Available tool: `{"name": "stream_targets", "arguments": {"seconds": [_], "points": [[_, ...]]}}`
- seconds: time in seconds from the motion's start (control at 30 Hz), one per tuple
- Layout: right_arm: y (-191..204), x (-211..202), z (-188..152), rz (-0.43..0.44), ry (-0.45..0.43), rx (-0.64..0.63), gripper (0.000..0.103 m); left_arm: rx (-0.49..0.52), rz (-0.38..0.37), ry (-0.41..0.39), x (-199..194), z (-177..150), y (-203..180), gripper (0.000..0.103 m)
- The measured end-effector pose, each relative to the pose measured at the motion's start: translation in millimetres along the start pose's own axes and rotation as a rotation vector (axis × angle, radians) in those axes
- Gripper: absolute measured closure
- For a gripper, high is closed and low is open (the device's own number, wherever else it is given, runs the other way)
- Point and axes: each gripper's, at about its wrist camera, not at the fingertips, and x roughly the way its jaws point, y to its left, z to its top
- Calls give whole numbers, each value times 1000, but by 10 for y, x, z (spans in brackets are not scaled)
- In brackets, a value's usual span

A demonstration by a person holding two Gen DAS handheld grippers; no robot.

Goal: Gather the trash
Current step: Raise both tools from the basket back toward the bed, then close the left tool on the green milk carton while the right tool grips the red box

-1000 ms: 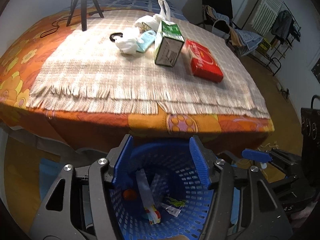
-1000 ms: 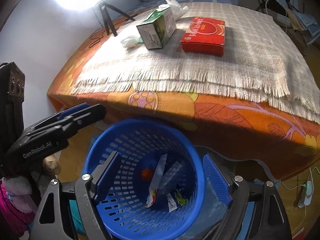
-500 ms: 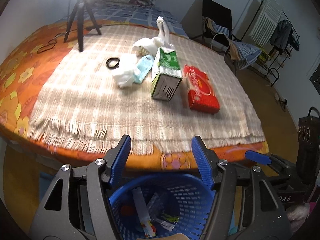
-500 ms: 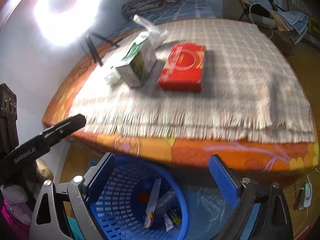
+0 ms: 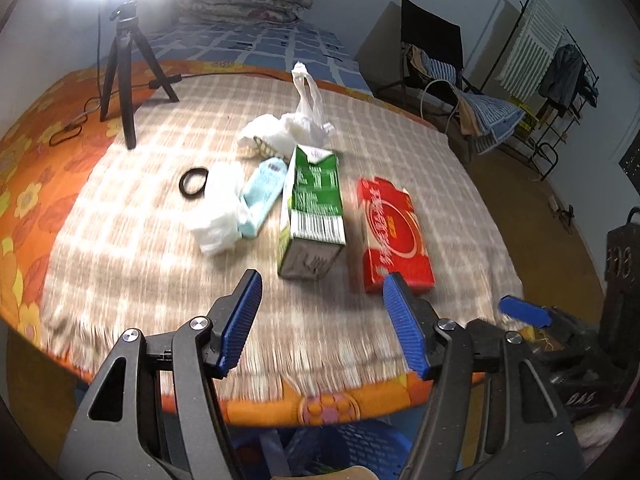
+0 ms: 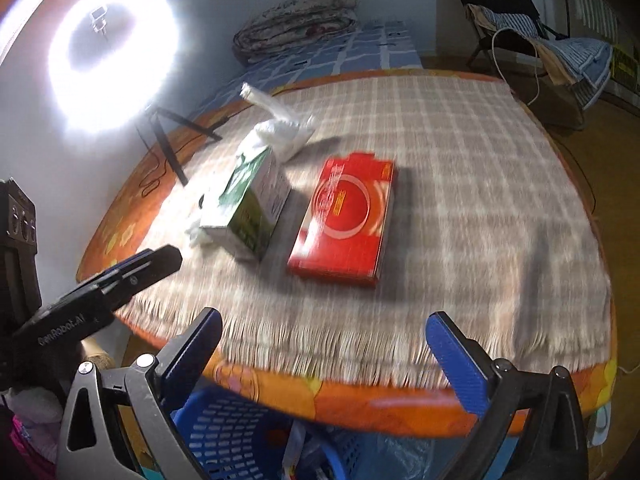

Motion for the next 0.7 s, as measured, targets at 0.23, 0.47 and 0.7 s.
{"name": "stream_targets", "arguments": {"seconds": [0.23, 0.47, 0.7], "points": [[-183, 125, 395, 41, -3, 103, 0, -15, 2, 28, 275, 106, 39, 38], [-214, 412, 653, 48, 29, 139, 0, -3, 11, 53, 494, 112, -29, 38], [-323, 701, 792, 63, 75, 222, 0, -32, 21, 66, 653, 125, 8, 38]]}}
